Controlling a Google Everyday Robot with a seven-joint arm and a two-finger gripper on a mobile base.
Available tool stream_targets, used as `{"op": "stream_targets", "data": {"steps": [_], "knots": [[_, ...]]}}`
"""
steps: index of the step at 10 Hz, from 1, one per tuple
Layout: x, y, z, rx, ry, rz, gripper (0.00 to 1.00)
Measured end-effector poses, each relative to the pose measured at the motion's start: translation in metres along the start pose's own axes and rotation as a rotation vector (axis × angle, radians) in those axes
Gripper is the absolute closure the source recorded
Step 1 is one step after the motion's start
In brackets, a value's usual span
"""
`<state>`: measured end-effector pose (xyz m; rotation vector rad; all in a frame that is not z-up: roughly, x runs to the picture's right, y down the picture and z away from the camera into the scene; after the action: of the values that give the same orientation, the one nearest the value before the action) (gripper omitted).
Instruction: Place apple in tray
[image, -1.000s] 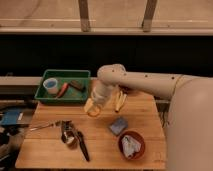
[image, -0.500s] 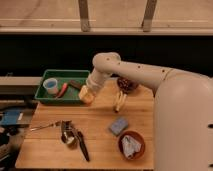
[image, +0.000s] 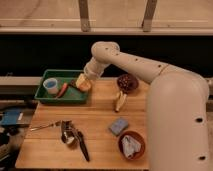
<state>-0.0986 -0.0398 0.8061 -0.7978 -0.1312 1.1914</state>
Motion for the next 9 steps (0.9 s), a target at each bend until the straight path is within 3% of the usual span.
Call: {"op": "stream_targets", "data": {"steps": [2,8,9], "knots": [[-0.007,-0.004,0.006,-0.07,-0.057,-0.013,1.0],[-0.009,-0.003,0.009,-0.081,-0.055,-0.013,1.0],[-0.01,-0.004,0.018,-0.08,-0.038,-0.017,1.0]]}}
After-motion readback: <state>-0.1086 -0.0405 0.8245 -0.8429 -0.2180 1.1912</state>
